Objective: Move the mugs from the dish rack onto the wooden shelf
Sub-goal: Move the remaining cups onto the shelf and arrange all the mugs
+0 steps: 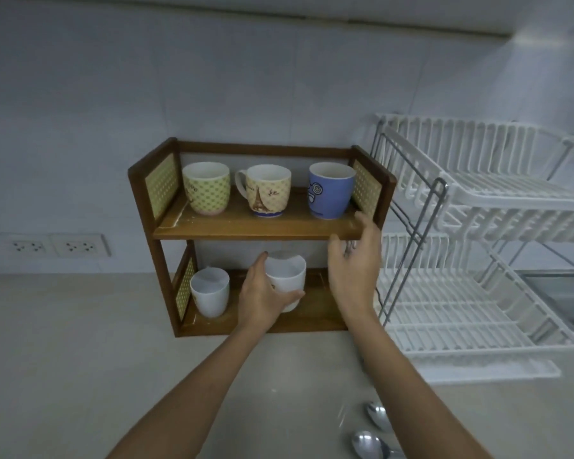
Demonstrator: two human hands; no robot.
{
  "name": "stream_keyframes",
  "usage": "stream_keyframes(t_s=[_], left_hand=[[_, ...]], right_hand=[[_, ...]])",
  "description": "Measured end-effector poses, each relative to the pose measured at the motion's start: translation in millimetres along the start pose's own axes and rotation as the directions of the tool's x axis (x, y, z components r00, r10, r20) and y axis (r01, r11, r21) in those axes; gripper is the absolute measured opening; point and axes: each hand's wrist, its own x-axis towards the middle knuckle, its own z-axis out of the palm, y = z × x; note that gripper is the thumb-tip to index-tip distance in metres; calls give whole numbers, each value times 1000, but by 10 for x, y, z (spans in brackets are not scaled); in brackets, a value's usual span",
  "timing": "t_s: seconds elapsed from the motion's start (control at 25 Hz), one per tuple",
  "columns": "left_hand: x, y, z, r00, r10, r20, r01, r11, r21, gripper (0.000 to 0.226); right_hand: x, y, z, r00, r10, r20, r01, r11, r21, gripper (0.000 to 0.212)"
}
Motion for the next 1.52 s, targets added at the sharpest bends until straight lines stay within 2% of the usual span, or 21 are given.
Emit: stream_keyframes(t_s=[0.04, 0.08, 0.12, 0.16, 0.2, 0.24, 0.28, 0.36, 0.44, 0.56, 0.72, 0.84, 1.04, 1.24, 1.36, 1.44, 1.52], left_hand=[[33, 13, 49, 1000, -11, -1, 11, 1000, -9, 110], [61, 29, 114, 1000, -13, 4, 13, 1000, -11, 109], [93, 51, 189, 1000, -7, 16, 7, 1000, -6, 108], [126, 68, 286, 999, -5, 36, 5, 1000, 0, 107], [149, 79, 392, 998, -16, 56, 16, 1000, 1, 107], [157, 86, 487, 997, -38, 63, 39, 999, -1, 107], [175, 93, 562, 996, -63, 61, 63, 998, -2, 107], [224, 77, 731, 992, -101, 71, 101, 995, -2, 106], [275, 25, 863, 991, -101, 91, 99, 995, 16, 104], [330, -39, 1007, 989, -88, 119, 83, 995, 51, 102], [335, -115, 1135, 990, -62, 126, 60, 998, 19, 104], [289, -183, 1193, 988, -62, 138, 63, 998, -3, 106], [234, -237, 1237, 985, -55, 163, 56, 998, -2, 105], [205, -199, 1039, 939, -47, 341, 21, 997, 81, 107], [161, -83, 727, 918, 1, 397, -66, 986, 150, 95], [131, 10, 365, 866, 76, 494, -171, 974, 148, 79], [126, 97, -21, 767, 41, 641, -190, 968, 166, 74]], right_hand=[[-418, 130, -122, 999, -13, 29, 16, 997, -80, 50], [-783, 266, -199, 991, 13, 136, 14, 979, -201, 49], [-1075, 409, -219, 948, 100, 304, 18, 932, -363, 52], [-1291, 567, -203, 843, 258, 472, 51, 836, -547, 59], [-1433, 711, -171, 696, 430, 575, 123, 718, -685, 67], [-1504, 810, -155, 566, 538, 624, 221, 630, -744, 74], [-1517, 880, -140, 482, 588, 650, 296, 589, -752, 82], [-1540, 1016, -139, 375, 650, 661, 332, 571, -751, 99], [-1586, 1116, -143, 324, 685, 653, 337, 562, -756, 110], [-1689, 1153, -120, 336, 698, 632, 302, 556, -774, 111], [-1903, 1155, -107, 457, 644, 613, 233, 579, -781, 102], [-1957, 1157, -108, 505, 616, 604, 216, 588, -780, 101], [-1974, 1196, -88, 502, 618, 604, 212, 589, -779, 100], [-1935, 1160, -91, 478, 636, 605, 236, 571, -787, 100], [-1851, 1072, -89, 422, 684, 595, 261, 537, -802, 98], [-1717, 934, -63, 396, 698, 597, 285, 524, -802, 90], [-1514, 792, -94, 419, 669, 614, 249, 565, -786, 76]])
